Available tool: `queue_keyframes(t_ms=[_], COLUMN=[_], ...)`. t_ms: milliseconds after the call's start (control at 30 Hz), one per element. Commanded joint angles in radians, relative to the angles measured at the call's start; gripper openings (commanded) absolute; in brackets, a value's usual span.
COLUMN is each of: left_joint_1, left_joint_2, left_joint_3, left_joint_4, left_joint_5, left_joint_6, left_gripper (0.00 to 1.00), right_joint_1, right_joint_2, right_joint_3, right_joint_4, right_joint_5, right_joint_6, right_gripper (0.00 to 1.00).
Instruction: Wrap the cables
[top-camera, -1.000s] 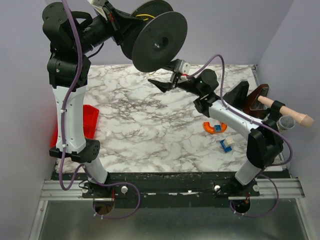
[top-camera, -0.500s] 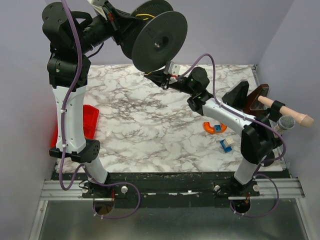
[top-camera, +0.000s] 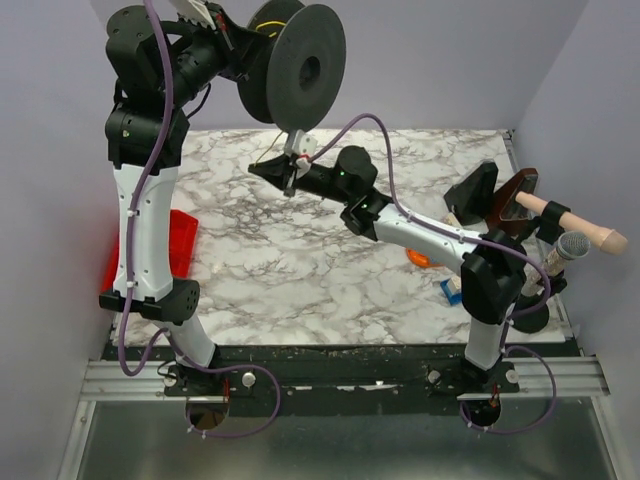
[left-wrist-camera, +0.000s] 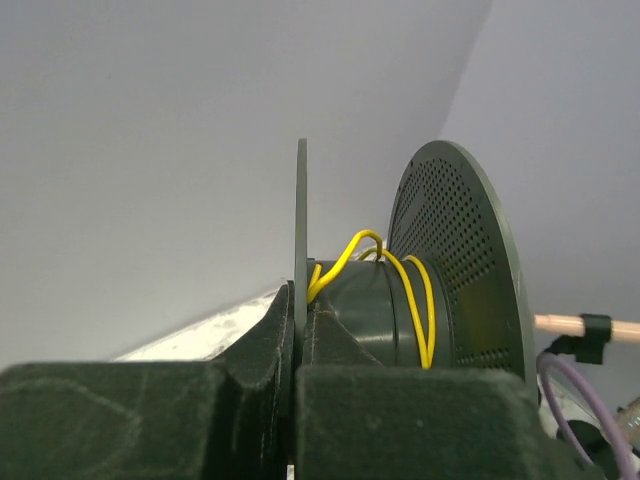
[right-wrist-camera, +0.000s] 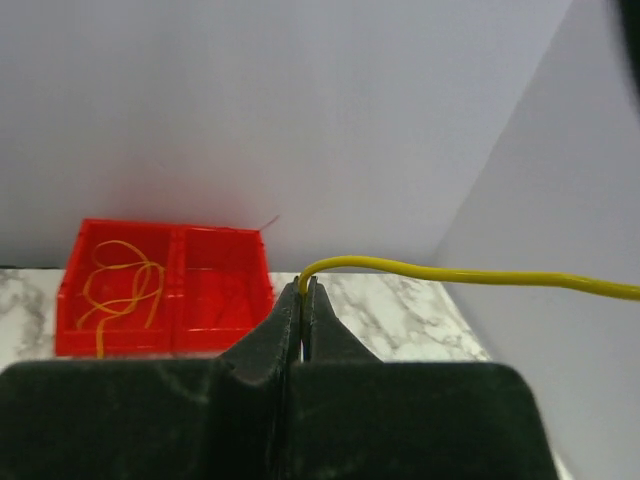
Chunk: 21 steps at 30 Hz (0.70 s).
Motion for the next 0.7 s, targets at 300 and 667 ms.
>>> queue_keyframes(t_ms=[300,667], left_joint_1=[-0.005,-0.005], left_joint_2=[-0.131,-0.229], left_joint_3=[-0.476,-0.839], left_joint_4=[0.083,-0.011], left_joint_5=[-0.289,-0.038], left_joint_6=[0.319,0.76], left_gripper=[0.0,0.0], right_joint_1=[0.18,0.041], right_joint_2=[-0.057,-0.189], right_joint_3=[0.078,0.193], right_joint_4=[-0.253,-0.596], right_joint_5=[0.017,-0.276], right_joint_6=[0.112,0.283], right_gripper=[0.01,0.01])
